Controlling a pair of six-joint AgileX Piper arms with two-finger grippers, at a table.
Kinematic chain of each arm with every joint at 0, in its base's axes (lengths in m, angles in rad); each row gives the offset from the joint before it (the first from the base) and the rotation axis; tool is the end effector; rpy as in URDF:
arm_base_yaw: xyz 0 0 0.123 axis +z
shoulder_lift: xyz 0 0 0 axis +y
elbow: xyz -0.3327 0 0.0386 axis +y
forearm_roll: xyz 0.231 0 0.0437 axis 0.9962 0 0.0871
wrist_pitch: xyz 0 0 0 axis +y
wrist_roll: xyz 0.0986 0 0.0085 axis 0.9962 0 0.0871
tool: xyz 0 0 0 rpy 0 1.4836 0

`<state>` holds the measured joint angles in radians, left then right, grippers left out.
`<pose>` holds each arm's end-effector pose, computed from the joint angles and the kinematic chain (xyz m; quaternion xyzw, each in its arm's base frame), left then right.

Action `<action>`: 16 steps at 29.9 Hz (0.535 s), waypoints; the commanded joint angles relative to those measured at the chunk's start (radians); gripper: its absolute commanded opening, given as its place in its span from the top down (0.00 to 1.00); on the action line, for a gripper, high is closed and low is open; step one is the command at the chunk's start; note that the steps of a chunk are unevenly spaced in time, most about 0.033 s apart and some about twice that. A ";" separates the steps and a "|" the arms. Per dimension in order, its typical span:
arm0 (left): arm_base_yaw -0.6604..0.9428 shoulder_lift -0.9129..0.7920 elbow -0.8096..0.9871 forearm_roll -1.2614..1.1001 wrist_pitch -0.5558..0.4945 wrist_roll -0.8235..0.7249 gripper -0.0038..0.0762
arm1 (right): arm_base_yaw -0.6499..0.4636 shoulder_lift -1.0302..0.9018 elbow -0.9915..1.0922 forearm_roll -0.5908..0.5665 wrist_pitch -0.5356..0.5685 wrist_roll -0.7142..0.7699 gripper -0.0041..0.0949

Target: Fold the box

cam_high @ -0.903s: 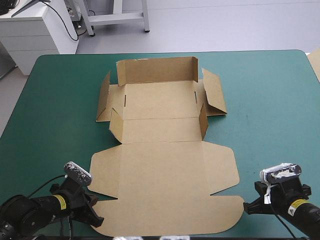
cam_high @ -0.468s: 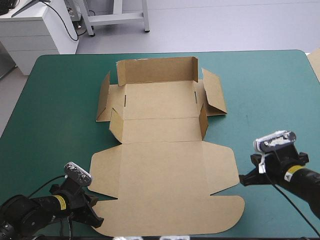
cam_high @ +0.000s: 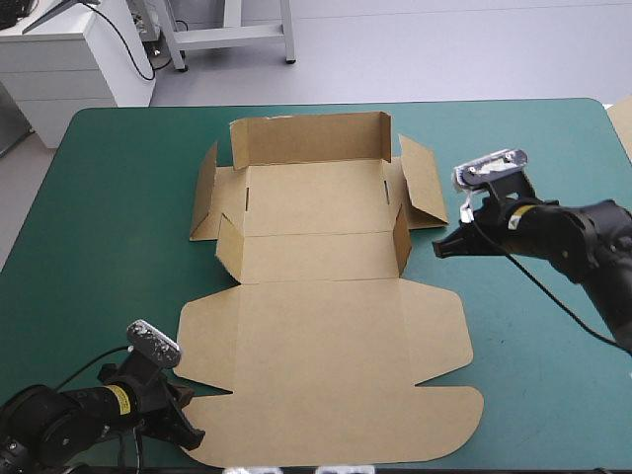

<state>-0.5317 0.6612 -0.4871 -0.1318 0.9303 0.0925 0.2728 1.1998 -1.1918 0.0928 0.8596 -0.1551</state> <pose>0.0362 -0.0334 0.2772 0.2724 0.9207 -0.1195 0.2527 0.2070 0.0651 0.4195 -0.1817 0.9040 0.0666 0.3813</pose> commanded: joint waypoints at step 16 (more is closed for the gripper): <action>-0.007 0.001 -0.028 -0.014 -0.055 -0.002 0.96 | 0.000 0.484 -0.423 0.171 0.177 -0.052 0.41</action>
<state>-0.5317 0.6612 -0.4871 -0.1318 0.9251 0.0925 0.2728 1.6803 -1.5436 0.2265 1.0350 -0.1912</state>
